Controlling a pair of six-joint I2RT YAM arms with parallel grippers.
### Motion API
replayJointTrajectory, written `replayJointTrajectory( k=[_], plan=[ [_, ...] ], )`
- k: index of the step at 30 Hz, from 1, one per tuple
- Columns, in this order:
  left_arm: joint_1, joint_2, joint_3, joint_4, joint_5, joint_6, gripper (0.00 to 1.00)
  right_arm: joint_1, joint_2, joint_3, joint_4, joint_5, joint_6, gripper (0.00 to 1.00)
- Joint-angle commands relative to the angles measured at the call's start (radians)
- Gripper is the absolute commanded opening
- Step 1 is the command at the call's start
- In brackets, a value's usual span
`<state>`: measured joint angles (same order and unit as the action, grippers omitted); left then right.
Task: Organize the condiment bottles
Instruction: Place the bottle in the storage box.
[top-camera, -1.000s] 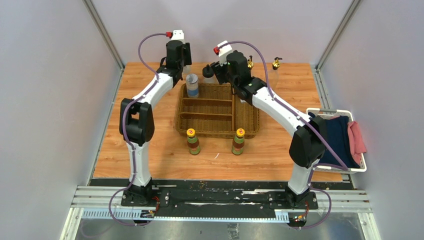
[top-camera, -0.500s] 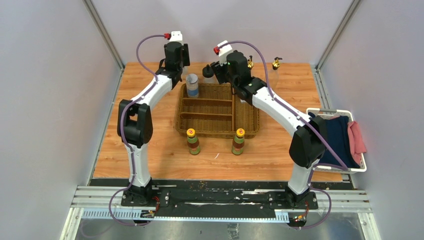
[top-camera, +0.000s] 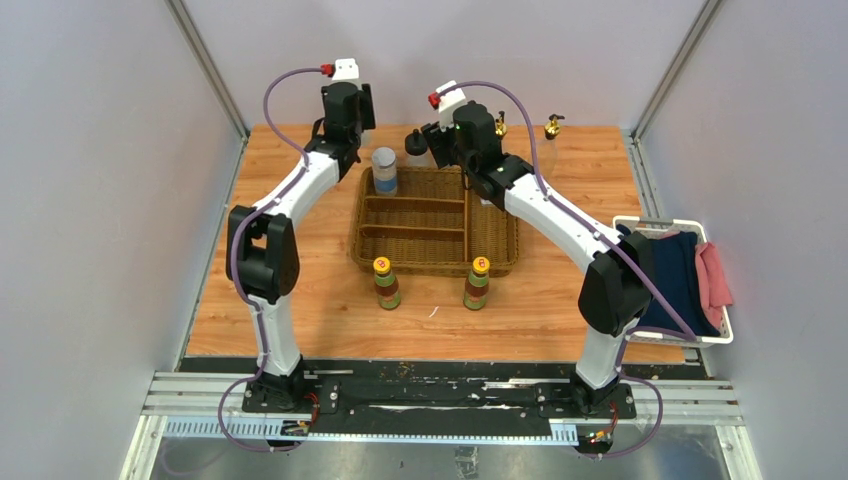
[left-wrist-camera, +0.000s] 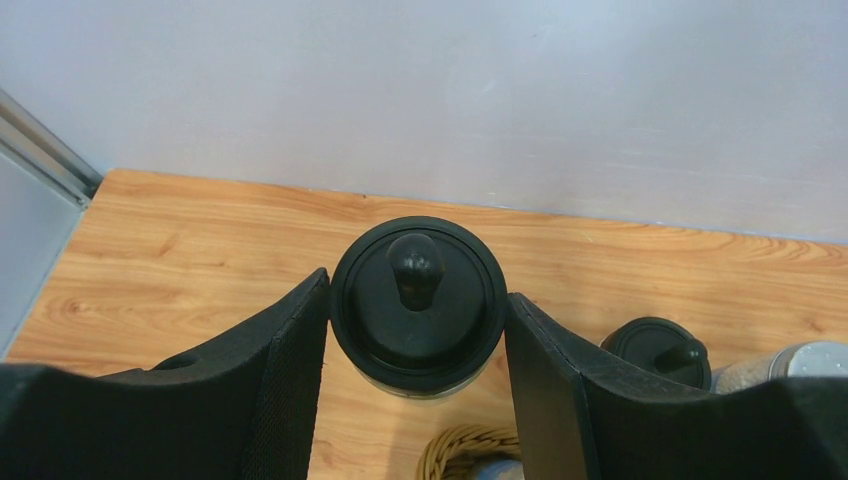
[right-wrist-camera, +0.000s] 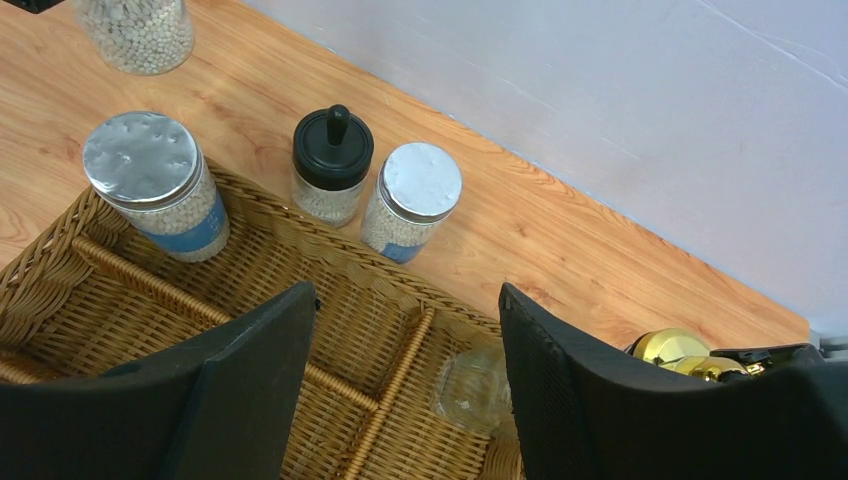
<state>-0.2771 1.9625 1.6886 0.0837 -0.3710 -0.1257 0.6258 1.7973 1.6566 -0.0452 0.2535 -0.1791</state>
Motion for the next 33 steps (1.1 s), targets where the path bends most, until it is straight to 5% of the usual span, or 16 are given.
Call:
replayJointTrajectory(
  k=[1,33],
  plan=[
    [0.004,-0.073,-0.014,0.076,-0.030,0.008,0.03,-0.009,-0.025,-0.016,-0.002,0.002,0.018,0.70],
    [-0.022,-0.337,-0.221,0.072,-0.112,-0.013,0.00,0.023,-0.151,-0.092,-0.017,0.033,0.041,0.70]
  ],
)
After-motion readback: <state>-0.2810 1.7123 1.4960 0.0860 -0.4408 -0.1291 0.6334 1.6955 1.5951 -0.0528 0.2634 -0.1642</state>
